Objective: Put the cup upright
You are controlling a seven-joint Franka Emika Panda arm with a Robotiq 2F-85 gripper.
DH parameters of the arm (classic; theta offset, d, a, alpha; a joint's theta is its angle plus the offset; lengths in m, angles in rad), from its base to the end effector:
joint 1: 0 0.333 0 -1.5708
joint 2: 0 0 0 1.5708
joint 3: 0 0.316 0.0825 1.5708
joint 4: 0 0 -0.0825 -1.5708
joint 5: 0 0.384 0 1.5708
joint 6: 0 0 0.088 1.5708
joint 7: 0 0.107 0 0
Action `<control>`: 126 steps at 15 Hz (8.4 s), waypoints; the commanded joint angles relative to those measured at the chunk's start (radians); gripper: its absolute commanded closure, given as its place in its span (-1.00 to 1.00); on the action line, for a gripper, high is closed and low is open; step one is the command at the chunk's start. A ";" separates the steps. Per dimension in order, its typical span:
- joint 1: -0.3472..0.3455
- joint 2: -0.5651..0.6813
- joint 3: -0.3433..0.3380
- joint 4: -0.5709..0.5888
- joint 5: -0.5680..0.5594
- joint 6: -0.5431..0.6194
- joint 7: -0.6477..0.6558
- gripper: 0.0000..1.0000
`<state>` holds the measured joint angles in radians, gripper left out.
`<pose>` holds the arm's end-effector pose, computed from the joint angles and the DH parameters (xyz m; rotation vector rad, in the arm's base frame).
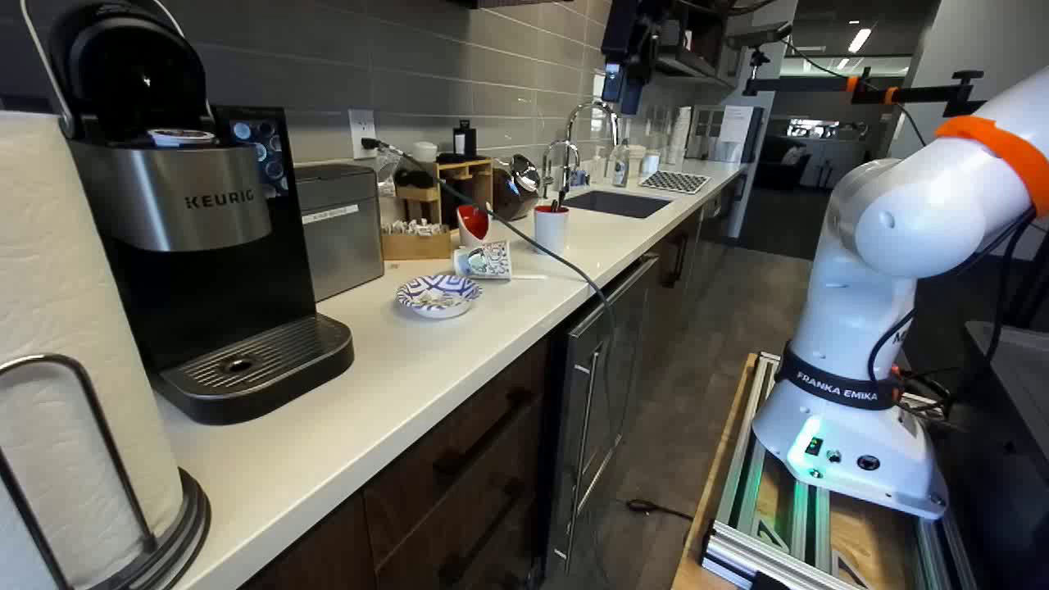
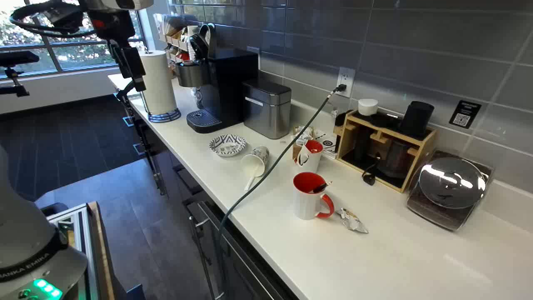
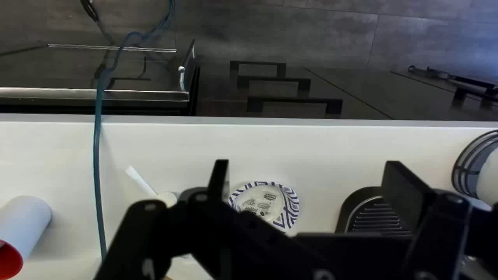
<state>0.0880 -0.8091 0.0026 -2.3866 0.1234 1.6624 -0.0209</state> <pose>0.3072 0.0403 0.5923 -3.0108 -0.1578 -0.1217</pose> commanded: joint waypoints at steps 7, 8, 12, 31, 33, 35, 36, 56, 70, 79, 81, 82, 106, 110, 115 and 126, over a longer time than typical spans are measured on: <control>-0.012 0.001 0.008 0.003 0.006 -0.003 -0.007 -1.00; -0.012 0.001 0.008 0.003 0.006 -0.003 -0.007 -1.00; -0.012 0.001 0.008 0.003 0.006 -0.003 -0.007 -1.00; -0.012 0.001 0.008 0.003 0.006 -0.003 -0.007 -1.00; -0.012 0.001 0.008 0.003 0.006 -0.003 -0.007 -1.00; -0.012 0.001 0.008 0.003 0.006 -0.003 -0.007 -1.00; -0.012 0.001 0.008 0.003 0.006 -0.003 -0.007 -1.00; -0.155 0.343 0.078 -0.130 0.078 0.461 0.474 -1.00; -0.118 0.556 -0.015 -0.202 0.505 1.087 0.484 -1.00; -0.093 0.580 -0.003 -0.281 0.524 1.301 0.406 -1.00; -0.093 0.580 -0.003 -0.284 0.524 1.301 0.404 -1.00; -0.060 0.594 -0.017 -0.275 0.577 1.331 0.373 -1.00; 0.101 0.934 -0.110 -0.012 1.166 1.433 -0.269 -0.35; 0.089 0.977 -0.098 0.045 1.248 1.436 -0.340 0.29; 0.088 0.993 -0.095 0.090 1.300 1.460 -0.396 0.96; 0.165 0.828 -0.131 -0.157 0.833 1.658 -0.396 0.97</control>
<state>0.2063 0.1028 -0.0925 -2.4503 1.0112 3.3173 -0.3326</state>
